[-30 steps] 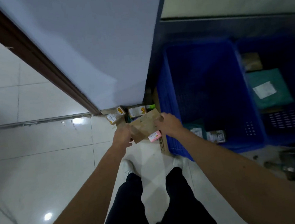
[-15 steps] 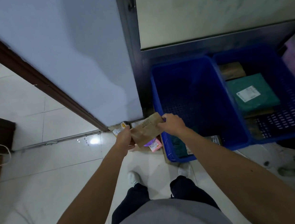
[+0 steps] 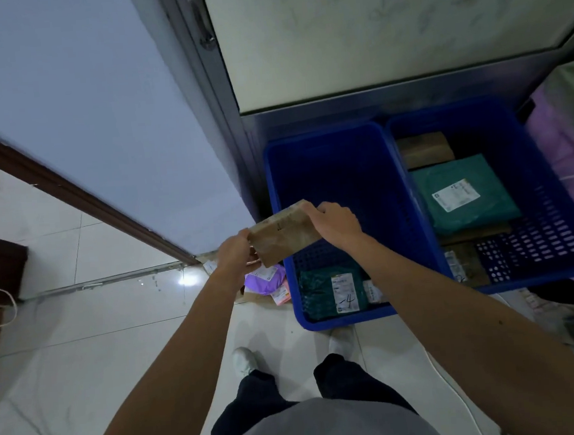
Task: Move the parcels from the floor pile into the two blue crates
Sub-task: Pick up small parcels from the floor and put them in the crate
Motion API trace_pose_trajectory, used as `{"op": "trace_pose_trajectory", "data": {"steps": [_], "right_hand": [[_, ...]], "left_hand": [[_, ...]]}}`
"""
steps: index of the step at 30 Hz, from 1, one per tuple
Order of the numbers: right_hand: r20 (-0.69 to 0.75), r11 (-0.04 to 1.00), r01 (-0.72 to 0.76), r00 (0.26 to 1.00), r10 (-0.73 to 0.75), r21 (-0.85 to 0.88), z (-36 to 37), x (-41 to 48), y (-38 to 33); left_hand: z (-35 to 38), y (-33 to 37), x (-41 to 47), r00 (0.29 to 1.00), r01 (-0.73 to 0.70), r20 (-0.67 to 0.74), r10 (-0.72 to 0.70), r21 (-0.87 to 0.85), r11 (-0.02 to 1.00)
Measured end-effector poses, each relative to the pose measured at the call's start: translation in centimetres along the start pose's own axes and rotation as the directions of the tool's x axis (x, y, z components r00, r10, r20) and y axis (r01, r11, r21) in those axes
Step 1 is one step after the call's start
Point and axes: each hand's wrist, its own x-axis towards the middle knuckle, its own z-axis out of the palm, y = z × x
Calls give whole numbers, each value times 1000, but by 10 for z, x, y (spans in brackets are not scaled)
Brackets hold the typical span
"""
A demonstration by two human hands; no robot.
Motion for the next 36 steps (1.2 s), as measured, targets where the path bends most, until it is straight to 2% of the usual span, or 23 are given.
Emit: {"op": "trace_pose_trajectory", "data": {"steps": [13, 20, 23, 29, 36], "right_hand": [[-74, 981, -136, 986, 147, 141, -12, -7, -5], [-159, 928, -173, 959, 235, 329, -17, -19, -19], [-200, 901, -154, 947, 252, 404, -14, -26, -18], [-222, 900, -166, 936, 272, 404, -19, -43, -2], [-220, 920, -215, 929, 296, 329, -31, -48, 47]], "left_hand": [[14, 25, -12, 994, -86, 64, 92, -96, 992], [16, 35, -6, 986, -145, 62, 153, -125, 982], [14, 30, -6, 987, -106, 99, 125, -178, 978], [23, 17, -2, 963, -89, 242, 119, -132, 987], [62, 4, 5, 924, -142, 366, 107, 69, 987]]}}
